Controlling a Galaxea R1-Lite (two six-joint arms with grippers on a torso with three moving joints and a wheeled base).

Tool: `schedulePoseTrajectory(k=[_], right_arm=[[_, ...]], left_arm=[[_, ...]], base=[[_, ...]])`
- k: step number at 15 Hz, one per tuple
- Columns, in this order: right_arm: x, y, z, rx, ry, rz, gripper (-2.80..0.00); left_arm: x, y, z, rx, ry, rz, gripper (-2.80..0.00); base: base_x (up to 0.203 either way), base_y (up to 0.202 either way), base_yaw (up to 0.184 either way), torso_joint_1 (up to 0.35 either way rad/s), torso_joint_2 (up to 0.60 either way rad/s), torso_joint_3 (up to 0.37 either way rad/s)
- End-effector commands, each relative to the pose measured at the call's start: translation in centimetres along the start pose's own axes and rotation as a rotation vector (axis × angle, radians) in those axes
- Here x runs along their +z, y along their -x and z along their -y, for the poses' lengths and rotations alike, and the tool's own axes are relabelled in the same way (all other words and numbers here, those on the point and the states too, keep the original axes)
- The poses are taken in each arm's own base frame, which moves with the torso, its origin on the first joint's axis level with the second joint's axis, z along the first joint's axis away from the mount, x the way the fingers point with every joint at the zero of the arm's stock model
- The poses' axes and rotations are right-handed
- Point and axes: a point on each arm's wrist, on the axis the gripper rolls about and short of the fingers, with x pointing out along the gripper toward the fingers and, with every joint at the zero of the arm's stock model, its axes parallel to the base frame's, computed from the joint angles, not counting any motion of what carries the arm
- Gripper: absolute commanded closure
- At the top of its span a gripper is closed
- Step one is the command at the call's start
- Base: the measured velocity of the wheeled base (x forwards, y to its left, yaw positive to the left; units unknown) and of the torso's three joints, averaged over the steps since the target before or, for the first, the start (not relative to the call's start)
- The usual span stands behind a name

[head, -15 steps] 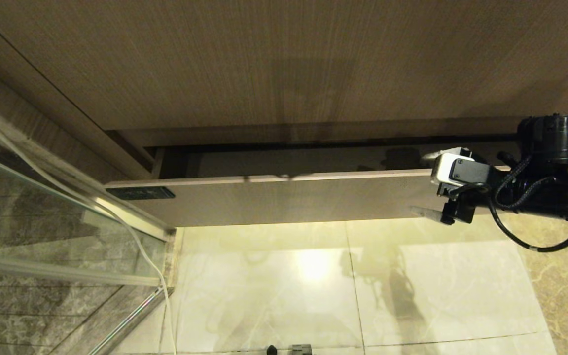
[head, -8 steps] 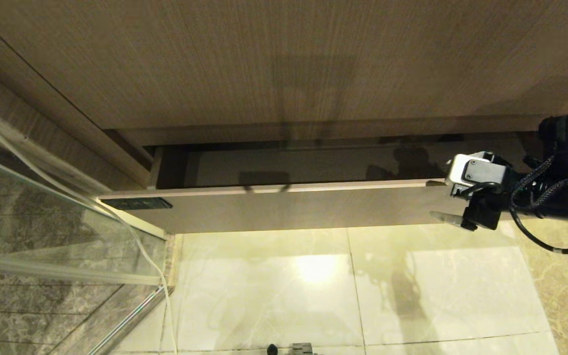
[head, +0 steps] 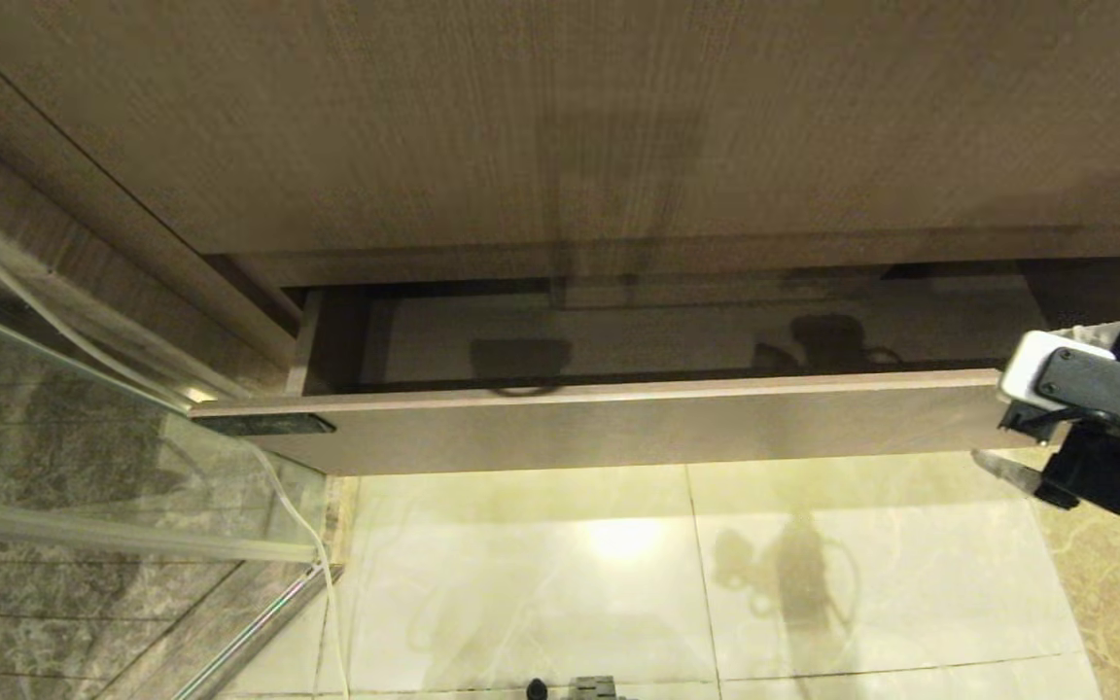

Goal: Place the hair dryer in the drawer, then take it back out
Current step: Pull open the drawer

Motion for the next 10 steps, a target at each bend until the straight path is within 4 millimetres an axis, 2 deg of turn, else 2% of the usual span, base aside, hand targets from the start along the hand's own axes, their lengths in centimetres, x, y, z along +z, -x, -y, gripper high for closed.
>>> schedulePoseTrajectory(k=[1,3,7,10], right_arm=[[-0.6,3.8,0.6,-0.133,-0.015,-0.022,-2.8],[-1.5,6.0,0.7,-0.163,-0.037,-0.08,-2.8],[-3.1,10.7,0.2,-0.116,-0.149,-0.216,-2.8],[-3.5,12.4,0.3,-0.119,-0.181,-0.286,-2.8]], left_arm=[[0.0,0.0,0.0,0.0,0.0,0.001,0.0],[0.0,0.0,0.0,0.0,0.0,0.001,0.0],[0.0,0.0,0.0,0.0,0.0,0.001,0.0],[0.0,0.0,0.0,0.0,0.0,0.0,0.0]], base=[[0.0,0.0,0.0,0.0,0.0,0.0],[0.0,0.0,0.0,0.0,0.0,0.0],[0.0,0.0,0.0,0.0,0.0,0.0],[0.0,0.0,0.0,0.0,0.0,0.0]])
